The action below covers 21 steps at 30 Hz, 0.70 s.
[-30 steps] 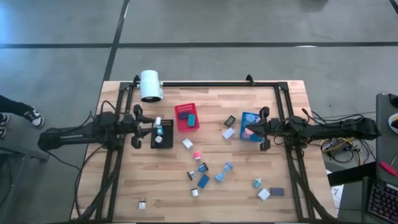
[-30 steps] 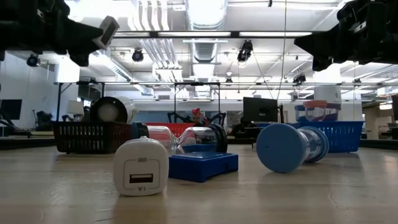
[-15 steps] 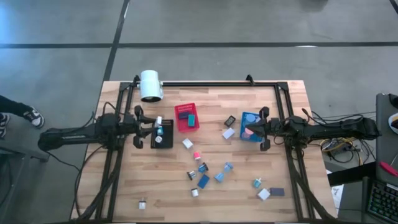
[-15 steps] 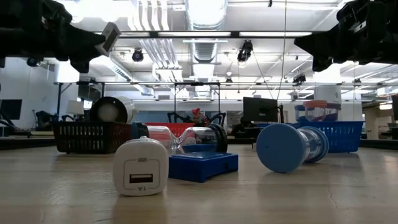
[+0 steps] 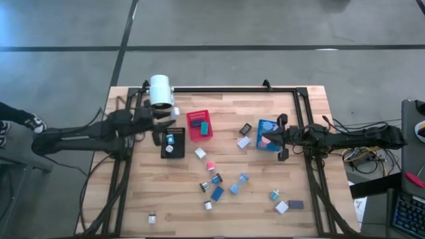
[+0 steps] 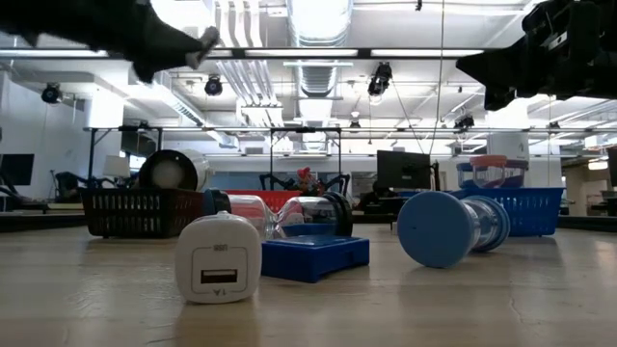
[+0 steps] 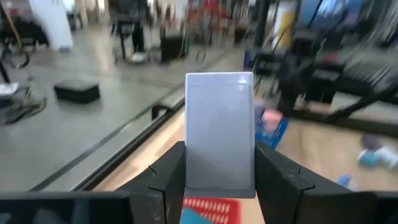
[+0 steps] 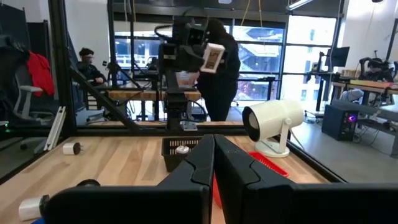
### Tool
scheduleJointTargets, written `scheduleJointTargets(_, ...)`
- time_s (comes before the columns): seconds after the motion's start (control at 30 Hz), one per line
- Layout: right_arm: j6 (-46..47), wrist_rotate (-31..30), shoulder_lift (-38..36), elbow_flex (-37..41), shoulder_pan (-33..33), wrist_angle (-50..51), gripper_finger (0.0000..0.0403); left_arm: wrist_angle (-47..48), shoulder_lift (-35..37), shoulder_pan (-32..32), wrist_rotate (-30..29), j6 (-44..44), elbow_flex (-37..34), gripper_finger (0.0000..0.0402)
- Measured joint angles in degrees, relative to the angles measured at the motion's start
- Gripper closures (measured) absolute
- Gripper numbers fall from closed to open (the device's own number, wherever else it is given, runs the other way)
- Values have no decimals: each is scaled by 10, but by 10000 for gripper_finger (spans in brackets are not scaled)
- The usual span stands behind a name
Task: Pick & Place Office items
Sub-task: Put the bottom right white digital clock into the red bin
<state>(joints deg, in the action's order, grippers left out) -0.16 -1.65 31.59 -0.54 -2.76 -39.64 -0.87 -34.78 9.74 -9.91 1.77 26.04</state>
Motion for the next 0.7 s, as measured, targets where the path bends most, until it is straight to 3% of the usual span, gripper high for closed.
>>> scheduleJointTargets(0.4,0,0,0,0,0,0,394,103,-356,40,20,-44,197,249)
scheduleJointTargets(0.7,0,0,0,0,0,0,394,80,-507,74,20,-43,205,249)
